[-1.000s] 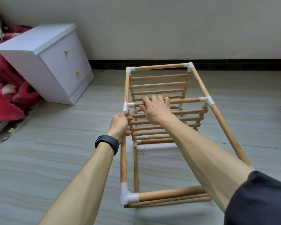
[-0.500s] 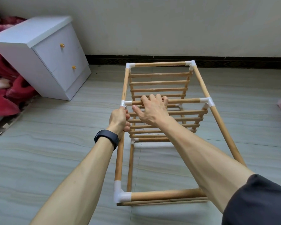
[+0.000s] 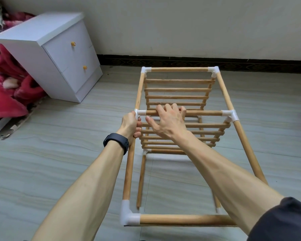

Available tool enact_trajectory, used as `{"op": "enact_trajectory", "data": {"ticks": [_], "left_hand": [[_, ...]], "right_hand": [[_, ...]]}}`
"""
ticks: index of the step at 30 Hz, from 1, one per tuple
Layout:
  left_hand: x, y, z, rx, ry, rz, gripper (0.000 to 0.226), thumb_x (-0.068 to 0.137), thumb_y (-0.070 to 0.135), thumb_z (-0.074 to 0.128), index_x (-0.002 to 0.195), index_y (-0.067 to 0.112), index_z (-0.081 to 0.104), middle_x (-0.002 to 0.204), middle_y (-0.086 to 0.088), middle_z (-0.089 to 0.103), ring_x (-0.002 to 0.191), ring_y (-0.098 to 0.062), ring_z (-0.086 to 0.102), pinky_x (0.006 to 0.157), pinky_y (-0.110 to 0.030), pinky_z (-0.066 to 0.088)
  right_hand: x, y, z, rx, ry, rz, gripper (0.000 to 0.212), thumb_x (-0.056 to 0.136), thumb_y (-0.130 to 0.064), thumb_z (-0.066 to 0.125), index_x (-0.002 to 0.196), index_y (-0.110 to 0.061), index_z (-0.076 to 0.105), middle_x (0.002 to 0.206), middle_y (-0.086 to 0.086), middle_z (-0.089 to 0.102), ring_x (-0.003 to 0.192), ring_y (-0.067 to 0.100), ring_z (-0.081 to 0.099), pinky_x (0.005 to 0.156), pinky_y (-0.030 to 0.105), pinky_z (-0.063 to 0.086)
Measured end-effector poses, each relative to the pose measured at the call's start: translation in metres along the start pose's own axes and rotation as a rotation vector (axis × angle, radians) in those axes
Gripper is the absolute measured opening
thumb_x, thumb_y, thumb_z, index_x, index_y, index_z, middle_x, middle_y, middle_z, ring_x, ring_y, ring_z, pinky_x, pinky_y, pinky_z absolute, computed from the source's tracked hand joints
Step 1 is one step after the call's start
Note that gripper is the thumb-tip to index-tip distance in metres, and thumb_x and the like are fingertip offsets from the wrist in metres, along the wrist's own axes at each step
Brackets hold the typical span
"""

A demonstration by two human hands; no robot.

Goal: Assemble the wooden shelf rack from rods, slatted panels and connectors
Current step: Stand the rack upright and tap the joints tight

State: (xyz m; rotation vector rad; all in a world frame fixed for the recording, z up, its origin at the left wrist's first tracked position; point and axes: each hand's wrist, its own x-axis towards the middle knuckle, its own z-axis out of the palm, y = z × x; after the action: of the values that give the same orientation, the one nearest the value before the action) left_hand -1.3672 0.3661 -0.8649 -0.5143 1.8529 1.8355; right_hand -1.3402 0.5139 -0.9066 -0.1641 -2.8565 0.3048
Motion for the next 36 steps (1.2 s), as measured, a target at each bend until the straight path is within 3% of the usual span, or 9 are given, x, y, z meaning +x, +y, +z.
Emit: {"op": "enact_trajectory", "data": {"ticks": [8,11,14,18,22,26,31,33,36], "left_hand": [[0.003,-0.009,0.001,0.15,0.055,0.051,0.049,0.106,0.048,0.027,0.082,0.014,0.053,0.061,0.002,0.049,0.036,-0.007,0.036,0.036,-0.019,0.033],[-0.015,-0.015,-0.007,0.313,0.043,0.101,0.049,0.107,0.05,0.026,0.093,0.016,0.058,0.074,0.0,0.063,0.05,-0.011,0.051,0.047,-0.024,0.044],[-0.043,-0.026,-0.02,0.427,-0.004,0.153,0.039,0.109,0.044,0.029,0.101,0.018,0.057,0.084,0.0,0.07,0.063,-0.014,0.06,0.058,-0.029,0.047],[-0.084,-0.055,-0.033,0.413,-0.057,0.134,0.036,0.109,0.041,0.03,0.119,0.016,0.054,0.087,0.002,0.071,0.062,-0.012,0.064,0.061,-0.029,0.047],[-0.109,-0.079,-0.034,0.411,-0.011,0.141,0.038,0.109,0.045,0.027,0.118,0.018,0.052,0.086,0.003,0.067,0.057,-0.008,0.061,0.05,-0.022,0.044],[-0.123,-0.091,-0.033,0.472,0.062,0.188,0.035,0.108,0.044,0.03,0.126,0.018,0.046,0.097,0.0,0.065,0.068,-0.013,0.064,0.041,-0.016,0.043],[-0.132,-0.108,-0.036,0.691,0.11,0.236,0.045,0.104,0.048,0.029,0.135,0.016,0.038,0.118,-0.011,0.062,0.1,-0.03,0.066,0.09,-0.048,0.056],[-0.134,-0.115,-0.036,0.692,0.136,0.251,0.041,0.105,0.048,0.026,0.13,0.019,0.041,0.112,-0.009,0.063,0.098,-0.031,0.065,0.09,-0.051,0.056],[-0.132,-0.116,-0.035,0.684,0.177,0.296,0.037,0.106,0.047,0.026,0.123,0.022,0.045,0.102,-0.006,0.061,0.091,-0.027,0.062,0.085,-0.049,0.056]], "right_hand": [[-0.004,0.003,0.001,-0.041,-0.019,-0.053,0.046,0.091,-0.068,0.041,0.115,-0.03,0.051,0.104,-0.002,0.048,0.098,0.02,0.038,0.094,0.047,0.028],[-0.007,0.005,-0.005,-0.053,-0.094,-0.083,0.052,0.09,-0.065,0.049,0.131,-0.033,0.045,0.122,0.002,0.05,0.117,0.027,0.043,0.105,0.05,0.026],[-0.011,0.008,-0.017,-0.108,-0.231,-0.077,0.079,0.092,-0.055,0.059,0.156,-0.039,0.016,0.161,0.014,0.025,0.151,0.036,0.014,0.122,0.058,0.005],[-0.045,0.009,-0.038,-0.075,-0.255,-0.039,0.09,0.095,-0.053,0.058,0.159,-0.043,-0.005,0.17,0.008,-0.004,0.156,0.033,-0.01,0.119,0.067,-0.003],[-0.108,0.03,-0.068,0.051,-0.27,0.047,0.082,0.095,-0.058,0.054,0.159,-0.038,0.007,0.17,0.006,0.005,0.156,0.029,-0.002,0.122,0.064,0.007],[-0.186,0.05,-0.094,0.145,-0.297,0.141,0.086,0.086,-0.084,0.029,0.155,-0.034,0.03,0.164,0.001,0.027,0.154,0.023,0.013,0.122,0.056,0.017],[-0.251,0.066,-0.115,-0.079,-0.09,0.131,0.078,0.088,-0.083,0.024,0.138,-0.032,0.056,0.149,0.003,0.049,0.147,0.025,0.031,0.113,0.058,0.024],[-0.264,0.071,-0.118,-0.097,-0.005,0.286,0.071,0.089,-0.074,0.032,0.136,-0.027,0.056,0.149,0.009,0.047,0.144,0.031,0.034,0.111,0.06,0.024],[-0.267,0.079,-0.119,0.015,-0.055,0.551,0.072,0.092,-0.065,0.043,0.149,-0.022,0.034,0.158,0.018,0.031,0.136,0.044,0.042,0.103,0.064,0.038]]}}
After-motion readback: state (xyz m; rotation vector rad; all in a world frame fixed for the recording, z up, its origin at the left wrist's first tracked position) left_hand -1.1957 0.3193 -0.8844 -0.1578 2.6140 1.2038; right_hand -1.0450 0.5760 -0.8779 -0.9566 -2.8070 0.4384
